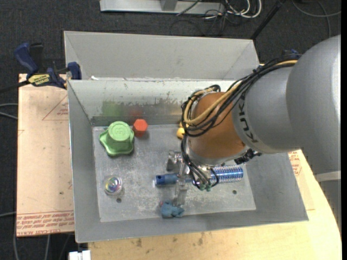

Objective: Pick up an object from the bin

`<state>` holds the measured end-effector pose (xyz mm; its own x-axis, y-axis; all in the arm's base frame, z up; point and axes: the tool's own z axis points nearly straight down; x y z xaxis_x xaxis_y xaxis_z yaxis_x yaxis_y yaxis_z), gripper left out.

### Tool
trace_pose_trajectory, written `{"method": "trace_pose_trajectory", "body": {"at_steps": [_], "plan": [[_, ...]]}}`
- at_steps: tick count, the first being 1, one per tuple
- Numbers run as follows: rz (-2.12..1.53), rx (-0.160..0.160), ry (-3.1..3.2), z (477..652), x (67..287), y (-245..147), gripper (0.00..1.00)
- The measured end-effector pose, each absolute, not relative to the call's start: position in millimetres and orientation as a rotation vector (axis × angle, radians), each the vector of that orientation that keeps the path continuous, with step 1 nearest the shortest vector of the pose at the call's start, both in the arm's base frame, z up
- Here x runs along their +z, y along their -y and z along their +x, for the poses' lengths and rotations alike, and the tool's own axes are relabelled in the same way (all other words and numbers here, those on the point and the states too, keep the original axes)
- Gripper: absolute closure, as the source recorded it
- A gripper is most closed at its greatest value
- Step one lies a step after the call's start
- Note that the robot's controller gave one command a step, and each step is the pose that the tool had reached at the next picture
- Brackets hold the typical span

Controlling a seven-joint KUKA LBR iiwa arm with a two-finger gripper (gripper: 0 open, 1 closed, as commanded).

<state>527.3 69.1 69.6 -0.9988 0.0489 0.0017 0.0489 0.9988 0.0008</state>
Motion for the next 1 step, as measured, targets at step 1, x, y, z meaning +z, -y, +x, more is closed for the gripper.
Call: {"method": "trace_pose_trajectory", "body": {"at_steps": [1], "plan": [[-0.078,-0.003,3.141,527.8,70.3,-69.5,1.0]]}}
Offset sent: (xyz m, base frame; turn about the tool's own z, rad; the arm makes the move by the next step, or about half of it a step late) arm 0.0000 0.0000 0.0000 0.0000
